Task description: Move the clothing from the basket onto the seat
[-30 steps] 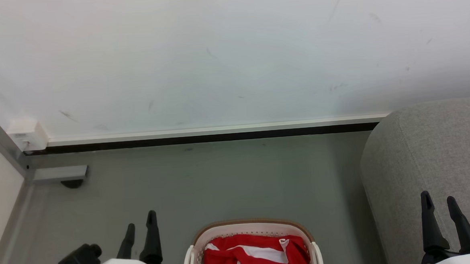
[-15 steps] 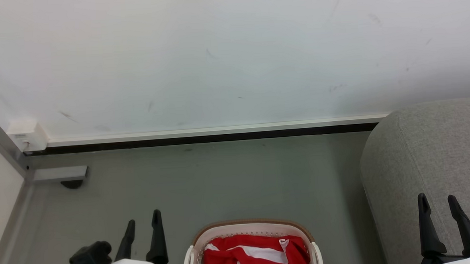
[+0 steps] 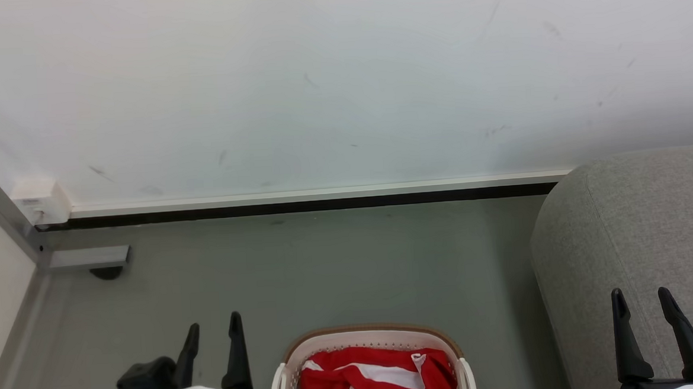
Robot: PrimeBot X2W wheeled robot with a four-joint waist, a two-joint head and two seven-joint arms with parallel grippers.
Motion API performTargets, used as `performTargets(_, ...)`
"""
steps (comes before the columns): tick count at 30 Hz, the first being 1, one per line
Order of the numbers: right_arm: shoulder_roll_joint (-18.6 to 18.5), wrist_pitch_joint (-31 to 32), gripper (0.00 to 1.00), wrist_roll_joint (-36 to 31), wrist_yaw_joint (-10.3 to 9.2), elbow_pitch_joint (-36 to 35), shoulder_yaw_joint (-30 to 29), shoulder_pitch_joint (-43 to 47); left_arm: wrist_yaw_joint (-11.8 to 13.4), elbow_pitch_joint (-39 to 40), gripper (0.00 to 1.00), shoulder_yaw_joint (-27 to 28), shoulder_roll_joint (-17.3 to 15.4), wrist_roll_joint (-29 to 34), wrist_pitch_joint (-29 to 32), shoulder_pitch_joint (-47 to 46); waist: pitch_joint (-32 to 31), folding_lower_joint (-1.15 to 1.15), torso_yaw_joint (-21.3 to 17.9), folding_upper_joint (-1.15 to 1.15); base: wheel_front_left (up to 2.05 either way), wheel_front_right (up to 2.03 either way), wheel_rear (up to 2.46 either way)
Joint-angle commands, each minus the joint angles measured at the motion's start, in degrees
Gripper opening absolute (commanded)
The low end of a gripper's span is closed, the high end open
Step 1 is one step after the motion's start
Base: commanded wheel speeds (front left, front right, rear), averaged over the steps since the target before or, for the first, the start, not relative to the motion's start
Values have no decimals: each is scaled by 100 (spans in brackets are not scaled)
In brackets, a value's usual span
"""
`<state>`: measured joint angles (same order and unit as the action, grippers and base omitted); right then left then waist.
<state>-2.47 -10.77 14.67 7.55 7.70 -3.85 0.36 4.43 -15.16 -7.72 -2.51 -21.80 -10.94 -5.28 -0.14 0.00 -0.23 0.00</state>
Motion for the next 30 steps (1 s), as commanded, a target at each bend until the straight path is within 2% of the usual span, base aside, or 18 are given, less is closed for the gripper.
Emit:
performTargets(1,-57,-63,100,-104,-8,1,-9,42,25,-5,100,-8,-48,185,-46,-16,0,0,2,0,0,0,0)
performTargets(30,-59,-404,100,-930,-11,183,-15,62,173,-142,100,-195,-56,1403,-384,-15,-9,0,44,0,0,0,0)
